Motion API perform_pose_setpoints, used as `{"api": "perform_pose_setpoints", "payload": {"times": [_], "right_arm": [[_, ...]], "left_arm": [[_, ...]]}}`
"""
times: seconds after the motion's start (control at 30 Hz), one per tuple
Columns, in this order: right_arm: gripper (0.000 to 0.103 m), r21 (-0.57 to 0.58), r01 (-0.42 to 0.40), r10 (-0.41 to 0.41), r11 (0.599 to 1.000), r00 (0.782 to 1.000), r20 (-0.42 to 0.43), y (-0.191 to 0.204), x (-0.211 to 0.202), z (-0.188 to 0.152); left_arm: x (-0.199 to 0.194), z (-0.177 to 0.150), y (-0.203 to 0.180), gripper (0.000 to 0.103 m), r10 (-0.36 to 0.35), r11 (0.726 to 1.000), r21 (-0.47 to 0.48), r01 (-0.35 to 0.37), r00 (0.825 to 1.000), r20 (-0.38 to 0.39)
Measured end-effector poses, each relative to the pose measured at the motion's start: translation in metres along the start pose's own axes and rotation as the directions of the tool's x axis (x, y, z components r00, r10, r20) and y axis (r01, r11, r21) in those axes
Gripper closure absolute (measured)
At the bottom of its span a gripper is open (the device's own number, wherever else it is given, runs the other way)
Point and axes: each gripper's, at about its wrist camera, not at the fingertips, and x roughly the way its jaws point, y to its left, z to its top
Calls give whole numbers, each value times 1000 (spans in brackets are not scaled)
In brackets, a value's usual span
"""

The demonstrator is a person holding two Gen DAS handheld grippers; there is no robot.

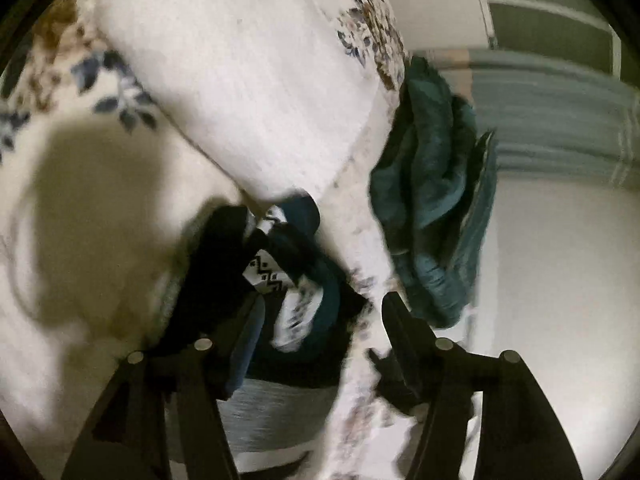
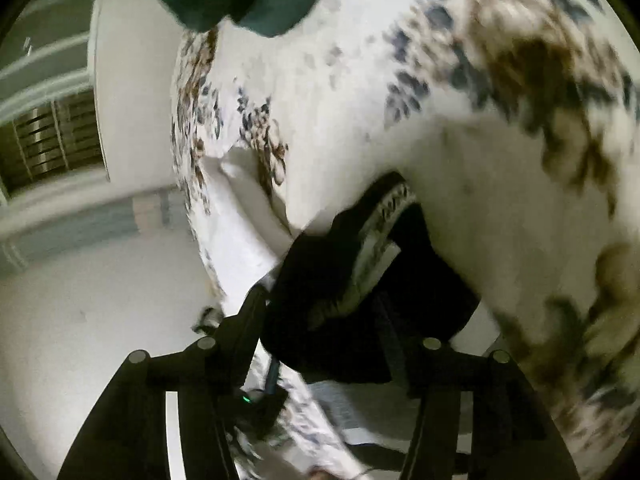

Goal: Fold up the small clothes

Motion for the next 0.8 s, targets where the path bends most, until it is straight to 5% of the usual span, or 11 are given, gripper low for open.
{"api": "perform_pose_setpoints", "payload": {"times": [0.23, 0.4, 0.47, 0.57, 0.63, 0.67, 0.8], "right_arm": [[36, -208, 201, -217, 957, 974, -58, -13, 16, -20], [36, -262, 283, -307, 923, 950, -54, -16, 45, -15], [36, -249, 312, -329, 917, 944, -30, -14, 46, -10], [36, -241, 290, -308, 926, 950, -43, -9, 37, -8], [25, -270, 274, -303, 923, 950, -74, -7, 22, -13], [11, -285, 264, -300, 922, 949, -92, -8, 14, -17], [0, -321, 259, -324, 911, 931, -166, -20, -8, -29]], "left_arm": [[33, -9, -19, 44, 204, 945, 275, -176, 976, -78], [62, -1, -41, 44, 349, 847, 427, -316, 937, 0], [65, 14, -35, 44, 353, 864, 381, -330, 936, 11], [42, 20, -36, 45, 237, 917, 327, -230, 971, 18], [23, 4, -41, 44, 197, 916, 351, -193, 980, 25], [13, -6, -42, 44, 183, 914, 361, -183, 982, 34], [-36, -61, -26, 4, 72, 938, 330, -107, 991, 115]]}}
